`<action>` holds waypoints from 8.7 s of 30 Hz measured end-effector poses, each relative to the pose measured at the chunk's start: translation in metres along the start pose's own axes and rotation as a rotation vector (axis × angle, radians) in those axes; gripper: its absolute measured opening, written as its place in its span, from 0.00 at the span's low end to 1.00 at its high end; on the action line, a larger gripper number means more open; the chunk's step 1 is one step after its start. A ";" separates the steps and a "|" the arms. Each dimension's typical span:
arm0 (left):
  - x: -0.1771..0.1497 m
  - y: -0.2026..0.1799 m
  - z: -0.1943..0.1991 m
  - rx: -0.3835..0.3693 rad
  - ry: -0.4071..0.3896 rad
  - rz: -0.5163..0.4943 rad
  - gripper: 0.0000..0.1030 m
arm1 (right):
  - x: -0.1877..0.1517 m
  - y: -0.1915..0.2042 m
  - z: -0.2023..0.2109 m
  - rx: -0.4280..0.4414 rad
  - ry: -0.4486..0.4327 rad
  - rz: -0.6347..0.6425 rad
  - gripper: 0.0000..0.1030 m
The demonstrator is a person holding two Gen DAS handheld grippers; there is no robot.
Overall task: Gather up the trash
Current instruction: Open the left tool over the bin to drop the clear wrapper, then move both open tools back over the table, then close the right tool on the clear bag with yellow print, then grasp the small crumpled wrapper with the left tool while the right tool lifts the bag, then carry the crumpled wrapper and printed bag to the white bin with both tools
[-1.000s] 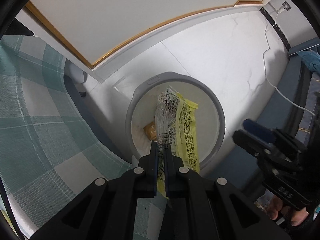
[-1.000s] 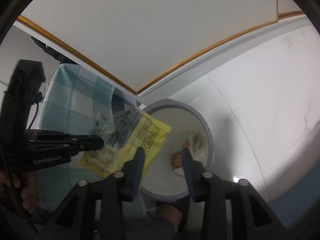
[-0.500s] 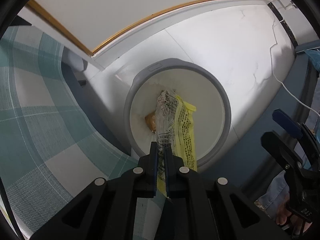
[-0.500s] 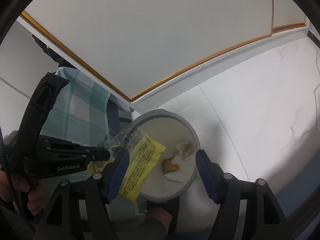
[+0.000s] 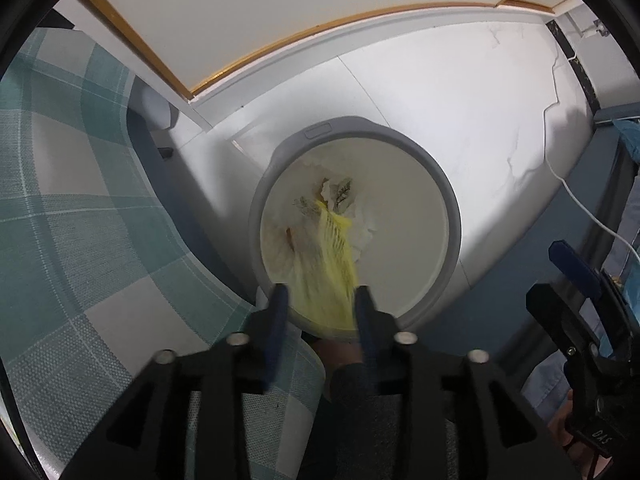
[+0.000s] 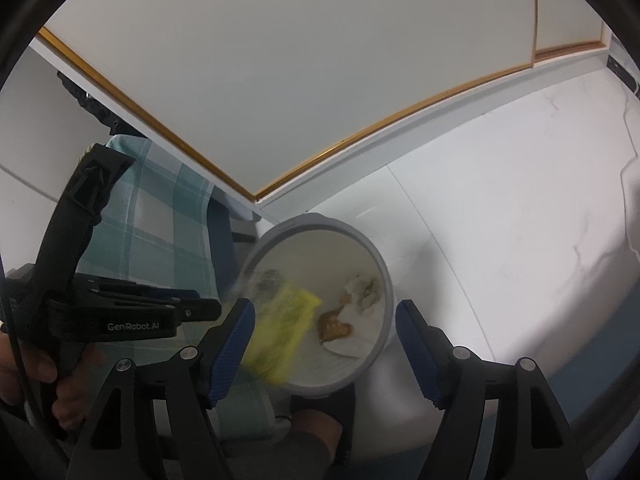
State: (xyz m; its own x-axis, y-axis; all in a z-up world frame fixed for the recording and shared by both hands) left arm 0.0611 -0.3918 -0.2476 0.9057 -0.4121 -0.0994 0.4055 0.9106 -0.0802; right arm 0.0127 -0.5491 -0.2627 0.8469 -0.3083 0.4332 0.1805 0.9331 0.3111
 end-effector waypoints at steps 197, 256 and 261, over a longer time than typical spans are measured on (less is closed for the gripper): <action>-0.113 0.296 0.121 -0.078 -0.563 0.392 0.12 | 0.091 0.334 0.084 0.156 -0.354 0.484 0.02; -0.066 0.058 0.234 -0.430 -0.716 0.038 0.11 | 0.050 0.063 0.204 -0.082 -0.445 0.093 0.02; -0.042 0.035 0.195 -0.429 -0.608 -0.003 0.11 | 0.040 0.035 0.150 -0.086 -0.326 0.041 0.02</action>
State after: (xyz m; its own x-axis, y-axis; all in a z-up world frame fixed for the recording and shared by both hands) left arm 0.0610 -0.3366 -0.0524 0.8639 -0.2106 0.4576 0.4368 0.7655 -0.4724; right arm -0.0224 -0.5567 -0.1079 0.6525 -0.3001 0.6958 0.2025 0.9539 0.2215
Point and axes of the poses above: each gripper's, at about its wrist camera, not at the fingertips, and z roughly against the way its jaws point, y to its left, x to its top, the point moved 5 cm from there along -z, roughly the way its jaws point, and after that the axes turned 12 degrees about z, right-handed, at the moved point
